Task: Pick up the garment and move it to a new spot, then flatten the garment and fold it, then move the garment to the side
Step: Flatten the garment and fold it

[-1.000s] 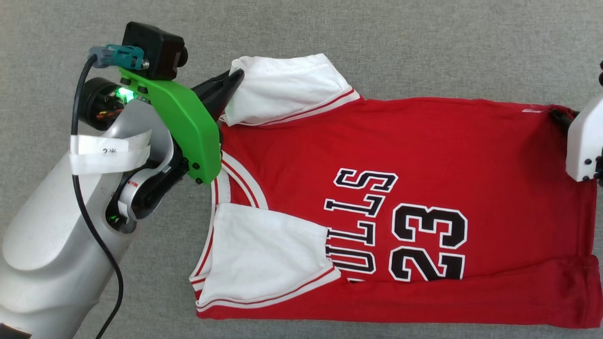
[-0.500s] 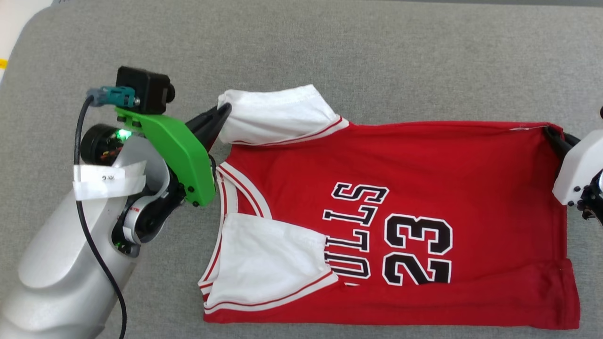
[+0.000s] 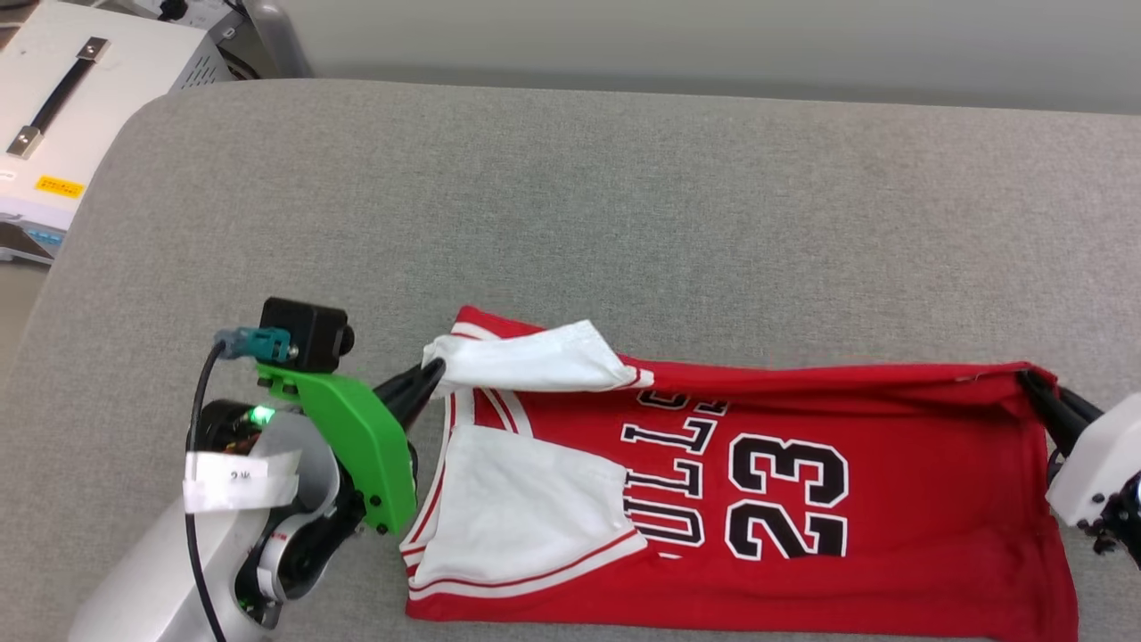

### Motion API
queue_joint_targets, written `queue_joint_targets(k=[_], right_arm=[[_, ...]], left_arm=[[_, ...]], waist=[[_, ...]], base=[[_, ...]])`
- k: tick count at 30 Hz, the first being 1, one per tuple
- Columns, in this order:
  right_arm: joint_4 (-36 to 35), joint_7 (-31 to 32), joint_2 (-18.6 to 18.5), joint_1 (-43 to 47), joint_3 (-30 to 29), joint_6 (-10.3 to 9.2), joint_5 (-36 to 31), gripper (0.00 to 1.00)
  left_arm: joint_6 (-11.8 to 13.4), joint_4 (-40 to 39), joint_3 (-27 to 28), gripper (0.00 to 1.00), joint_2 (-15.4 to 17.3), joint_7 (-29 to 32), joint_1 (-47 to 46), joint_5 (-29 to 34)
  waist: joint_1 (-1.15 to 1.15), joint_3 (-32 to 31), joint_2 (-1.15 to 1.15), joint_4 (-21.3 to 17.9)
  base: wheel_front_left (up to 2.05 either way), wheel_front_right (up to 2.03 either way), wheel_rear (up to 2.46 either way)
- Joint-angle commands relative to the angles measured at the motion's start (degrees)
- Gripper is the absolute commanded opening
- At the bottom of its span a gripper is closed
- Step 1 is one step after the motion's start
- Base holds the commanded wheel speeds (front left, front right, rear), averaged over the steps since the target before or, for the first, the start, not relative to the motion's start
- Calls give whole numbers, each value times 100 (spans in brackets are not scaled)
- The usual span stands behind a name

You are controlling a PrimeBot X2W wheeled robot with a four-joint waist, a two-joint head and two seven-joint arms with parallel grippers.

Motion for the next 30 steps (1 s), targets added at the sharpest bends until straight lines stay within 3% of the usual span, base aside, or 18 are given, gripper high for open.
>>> queue_joint_targets(k=[1, 11, 19, 21, 30], right_arm=[[-101, -7, -52, 184, -15, -4, 96, 0], [-662, 387, -392, 977, 75, -4, 376, 0], [-1009, 748, -776, 1240, 321, -4, 496, 0], [-1173, 821, -1028, 1316, 517, -4, 477, 0], [-1179, 770, -1500, 1302, 1100, -4, 173, 0]], left_arm=[[58, -68, 13, 0, 77, -60, 180, -70], [-9, -159, -529, 0, 394, 304, 831, 116], [-104, 272, -679, 0, 294, 372, 867, 60], [-220, 414, -831, 0, 239, 430, 847, 95], [-357, 751, -1006, 0, 104, 421, 683, 213]], waist=[[0, -64, 0, 33], [0, -70, 0, 65], [0, -6, 0, 74], [0, 26, 0, 77], [0, 106, 0, 92]], base=[[0, 0, 0], [0, 0, 0], [0, 0, 0], [0, 0, 0], [0, 0, 0]])
